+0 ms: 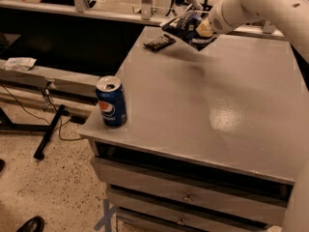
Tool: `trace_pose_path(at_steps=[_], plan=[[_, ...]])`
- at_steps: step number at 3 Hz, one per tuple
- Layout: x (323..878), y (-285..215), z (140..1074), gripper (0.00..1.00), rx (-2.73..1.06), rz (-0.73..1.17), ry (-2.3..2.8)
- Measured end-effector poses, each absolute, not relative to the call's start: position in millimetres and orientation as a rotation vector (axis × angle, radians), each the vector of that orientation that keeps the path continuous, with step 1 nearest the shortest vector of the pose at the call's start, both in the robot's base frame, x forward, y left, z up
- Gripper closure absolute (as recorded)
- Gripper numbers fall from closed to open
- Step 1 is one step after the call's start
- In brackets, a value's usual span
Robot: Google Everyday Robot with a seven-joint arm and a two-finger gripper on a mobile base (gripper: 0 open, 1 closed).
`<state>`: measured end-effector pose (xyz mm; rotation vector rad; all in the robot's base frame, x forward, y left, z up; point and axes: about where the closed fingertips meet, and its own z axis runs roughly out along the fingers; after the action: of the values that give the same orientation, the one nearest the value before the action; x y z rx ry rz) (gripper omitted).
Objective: Move blue chip bag near rxbar chocolate
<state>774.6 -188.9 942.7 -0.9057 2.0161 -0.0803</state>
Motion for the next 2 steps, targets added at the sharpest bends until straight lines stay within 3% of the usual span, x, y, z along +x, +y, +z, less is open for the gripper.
trace_pose_path(at_steps=[2], plan=[[829.2,-165.5,916.6,1.00,-0.736,-0.080,2.133]])
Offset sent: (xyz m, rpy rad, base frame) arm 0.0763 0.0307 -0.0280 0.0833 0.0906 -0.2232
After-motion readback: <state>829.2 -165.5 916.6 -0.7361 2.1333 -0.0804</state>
